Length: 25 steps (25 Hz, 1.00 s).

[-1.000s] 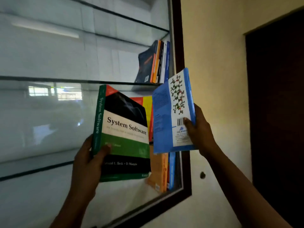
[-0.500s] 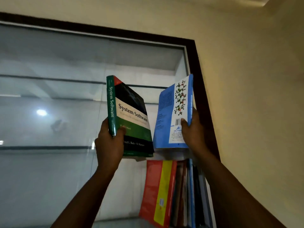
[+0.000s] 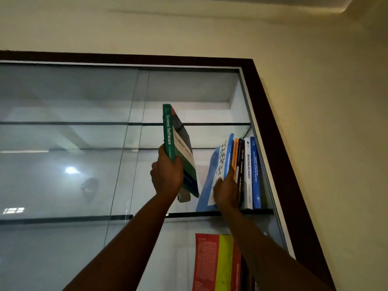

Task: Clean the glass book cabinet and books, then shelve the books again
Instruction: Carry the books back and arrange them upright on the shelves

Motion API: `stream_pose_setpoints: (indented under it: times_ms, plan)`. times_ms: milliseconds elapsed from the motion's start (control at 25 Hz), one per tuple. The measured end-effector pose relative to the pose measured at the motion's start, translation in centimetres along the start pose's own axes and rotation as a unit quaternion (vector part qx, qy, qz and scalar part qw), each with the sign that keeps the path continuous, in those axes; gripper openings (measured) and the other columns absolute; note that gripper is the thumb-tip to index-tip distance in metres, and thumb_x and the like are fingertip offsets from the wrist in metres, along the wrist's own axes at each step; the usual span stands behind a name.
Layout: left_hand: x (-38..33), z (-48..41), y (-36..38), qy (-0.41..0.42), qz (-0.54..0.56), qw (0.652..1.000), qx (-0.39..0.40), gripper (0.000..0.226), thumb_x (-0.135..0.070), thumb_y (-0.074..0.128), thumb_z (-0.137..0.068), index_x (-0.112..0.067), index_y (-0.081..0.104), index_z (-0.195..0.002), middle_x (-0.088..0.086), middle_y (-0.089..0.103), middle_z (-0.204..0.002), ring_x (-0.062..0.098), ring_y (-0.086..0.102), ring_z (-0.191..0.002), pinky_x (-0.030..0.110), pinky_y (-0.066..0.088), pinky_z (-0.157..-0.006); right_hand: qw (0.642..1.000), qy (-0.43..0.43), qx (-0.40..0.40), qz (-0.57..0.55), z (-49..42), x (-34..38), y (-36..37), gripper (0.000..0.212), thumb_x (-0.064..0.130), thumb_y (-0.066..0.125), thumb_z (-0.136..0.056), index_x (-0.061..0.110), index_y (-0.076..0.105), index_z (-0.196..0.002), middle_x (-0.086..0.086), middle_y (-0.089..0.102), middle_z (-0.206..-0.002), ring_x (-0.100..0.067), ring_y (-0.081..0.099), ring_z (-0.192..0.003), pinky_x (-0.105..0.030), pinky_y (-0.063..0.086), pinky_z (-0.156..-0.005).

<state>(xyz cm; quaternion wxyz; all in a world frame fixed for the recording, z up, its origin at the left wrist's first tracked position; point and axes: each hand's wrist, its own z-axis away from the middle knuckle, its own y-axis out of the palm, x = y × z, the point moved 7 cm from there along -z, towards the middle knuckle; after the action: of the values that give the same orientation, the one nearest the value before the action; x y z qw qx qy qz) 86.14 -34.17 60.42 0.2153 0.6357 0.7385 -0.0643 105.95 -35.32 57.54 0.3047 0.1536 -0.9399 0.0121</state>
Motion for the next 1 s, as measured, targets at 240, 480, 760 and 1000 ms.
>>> stream_pose_setpoints:
  times_ms: [240, 480, 760, 1000]
  plan:
    - [3.8, -0.5, 6.1, -0.006, -0.044, 0.998, 0.040, 0.046, -0.020, 0.049, -0.096, -0.011, 0.034, -0.139, 0.018, 0.056, -0.125, 0.036, 0.059, -0.108, 0.047, 0.052, -0.088, 0.972, -0.095, -0.083, 0.196, -1.3, 0.7, 2.2, 0.055, 0.026, 0.042, -0.096, 0.010, 0.021, -0.144, -0.011, 0.035, -0.135, -0.021, 0.048, -0.107, -0.034, 0.042, -0.089]
    - [7.5, -0.4, 10.1, -0.027, -0.049, 0.996, 0.069, 0.047, -0.022, 0.048, -0.097, -0.012, 0.033, -0.140, 0.019, 0.056, -0.127, 0.036, 0.058, -0.110, 0.045, 0.050, -0.091, 0.962, -0.058, -0.122, 0.237, -2.2, -1.1, 2.9, 0.052, 0.022, 0.053, -0.090, 0.011, 0.035, -0.138, -0.012, 0.044, -0.129, -0.027, 0.042, -0.115, -0.039, 0.033, -0.094]
    - [7.5, 0.7, 13.9, 0.015, -0.082, 0.986, 0.145, 0.046, -0.026, 0.045, -0.098, -0.010, 0.029, -0.138, 0.019, 0.055, -0.126, 0.036, 0.057, -0.109, 0.042, 0.047, -0.088, 0.945, -0.125, -0.067, 0.296, -2.7, -1.3, 3.2, 0.065, 0.033, 0.042, -0.095, 0.020, 0.007, -0.149, -0.011, 0.023, -0.144, -0.028, 0.030, -0.126, -0.043, 0.027, -0.100]
    - [7.0, 1.4, 15.7, 0.035, 0.014, 0.969, 0.245, 0.053, -0.029, 0.044, -0.098, -0.017, 0.022, -0.144, 0.014, 0.051, -0.134, 0.032, 0.055, -0.114, 0.033, 0.043, -0.087, 0.921, -0.223, 0.034, 0.317, -2.6, -2.8, 0.4, 0.052, 0.039, 0.033, -0.099, 0.032, 0.015, -0.148, -0.004, 0.020, -0.147, -0.023, 0.025, -0.129, -0.039, 0.030, -0.101]
